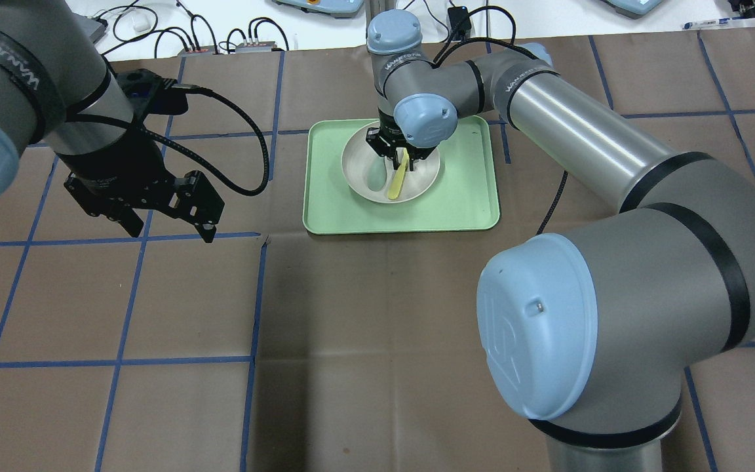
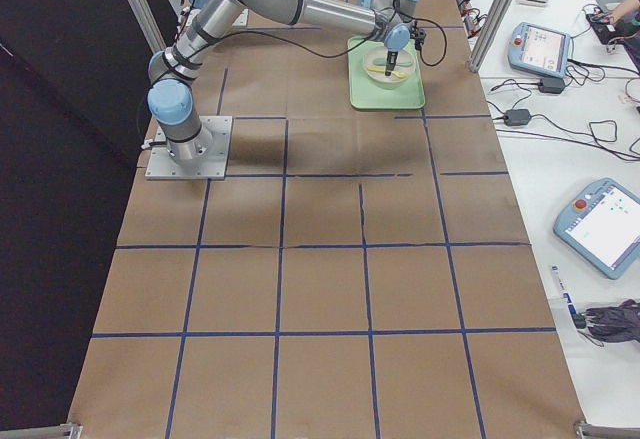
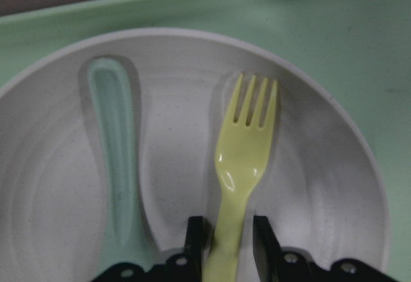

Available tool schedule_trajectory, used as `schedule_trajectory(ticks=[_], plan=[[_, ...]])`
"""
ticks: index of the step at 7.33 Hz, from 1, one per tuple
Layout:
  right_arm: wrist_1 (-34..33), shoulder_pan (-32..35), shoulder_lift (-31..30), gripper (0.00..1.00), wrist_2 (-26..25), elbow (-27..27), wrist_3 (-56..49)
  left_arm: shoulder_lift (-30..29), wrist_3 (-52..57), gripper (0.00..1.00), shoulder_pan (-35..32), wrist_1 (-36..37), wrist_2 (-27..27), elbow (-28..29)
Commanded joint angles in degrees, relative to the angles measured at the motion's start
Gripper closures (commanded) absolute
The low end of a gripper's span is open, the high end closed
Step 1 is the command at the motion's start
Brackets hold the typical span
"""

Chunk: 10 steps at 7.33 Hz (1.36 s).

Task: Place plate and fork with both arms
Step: 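Lift the yellow fork with the right gripper and place it beside the plate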

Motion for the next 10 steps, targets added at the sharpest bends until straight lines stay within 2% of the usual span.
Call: schedule_trajectory(ticks=[1, 4, 6, 8, 10], plan=[[0.08, 0.01, 0.1, 0.8, 0.07, -0.13, 0.01, 0.0, -0.09, 0.01, 0.0, 0.0, -0.17, 0.67], [-0.01, 0.19, 0.28, 0.96, 0.15, -0.57, 0.27, 0.26, -0.61, 0.01, 0.17, 4.91, -0.18, 1.02], [0.69, 0.19, -0.51, 0.96, 0.33, -1.97, 0.27, 0.35, -0.7, 0.01, 0.26, 5.18, -0.09, 1.11], [4.97, -0.07, -2.52, 0.96, 0.42, -3.64, 0.18, 0.35, -0.62, 0.01, 0.26, 5.18, -0.09, 1.11], [7.28, -0.77, -5.42, 0.96, -0.02, -2.52, -1.82, 0.26, -0.53, 0.01, 0.26, 5.1, 0.0, 1.11]])
